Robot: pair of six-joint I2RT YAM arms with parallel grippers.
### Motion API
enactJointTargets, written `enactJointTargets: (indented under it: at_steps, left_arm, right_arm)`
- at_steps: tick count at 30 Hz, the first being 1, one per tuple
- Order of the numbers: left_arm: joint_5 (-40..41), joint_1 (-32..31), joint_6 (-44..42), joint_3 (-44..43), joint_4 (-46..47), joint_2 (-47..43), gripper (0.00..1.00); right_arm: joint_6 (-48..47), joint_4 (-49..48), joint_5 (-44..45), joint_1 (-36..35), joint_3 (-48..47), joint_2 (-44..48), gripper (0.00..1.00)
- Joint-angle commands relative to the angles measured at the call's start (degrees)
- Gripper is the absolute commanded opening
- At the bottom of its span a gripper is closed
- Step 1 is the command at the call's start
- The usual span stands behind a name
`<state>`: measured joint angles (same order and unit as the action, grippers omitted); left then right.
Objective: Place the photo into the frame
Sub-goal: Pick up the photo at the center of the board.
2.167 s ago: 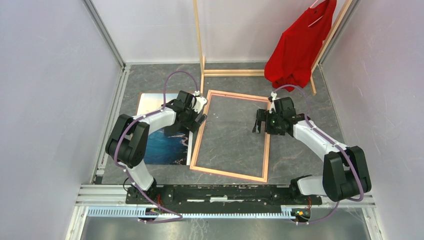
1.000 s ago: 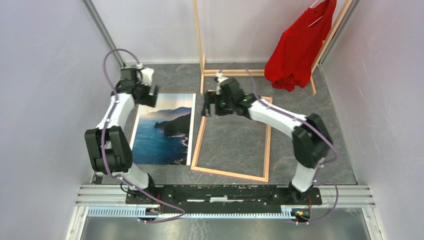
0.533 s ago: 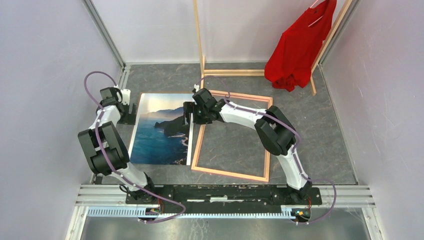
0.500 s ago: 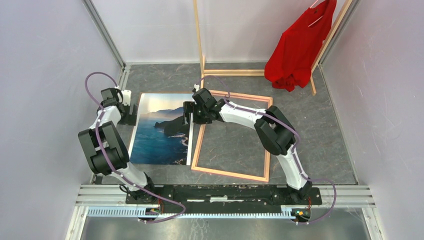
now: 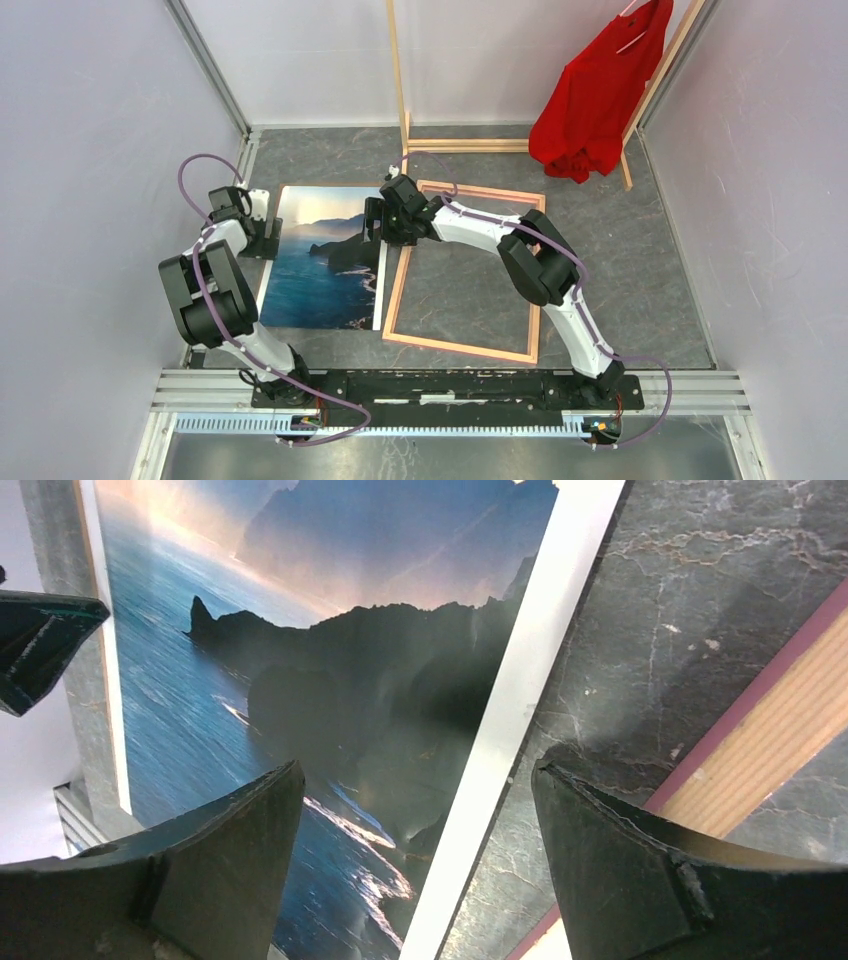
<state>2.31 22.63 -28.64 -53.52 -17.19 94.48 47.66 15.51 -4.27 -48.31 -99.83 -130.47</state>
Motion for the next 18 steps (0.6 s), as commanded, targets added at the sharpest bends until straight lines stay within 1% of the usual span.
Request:
enactJointTargets:
  at_steps: [1,4,17,18]
  left_arm:
    - [-2.0,-0.1,-2.6,1.7,2.8,2.4,0.99]
    - [-3.7,-0.1,-2.7,1.8,2.3,3.7,0.99]
    - [-3.8,-0.7,-3.4,3.0,2.1,5.0,0.99]
    - [-3.8,-0.7,-3.4,2.9,2.2,4.9,0.99]
  right_arm:
    - [2.4,-3.4,-2.3,0.1,0.6,-0.9,0.91]
    - [3.4,-9.0,-5.0,0.2,3.5,1.2,0.9]
    - [5.5,-15.1,-8.1,0.2,7.3,7.9,0.88]
    - [5.6,-16.7,-8.4,0.2,7.4,8.2,0.88]
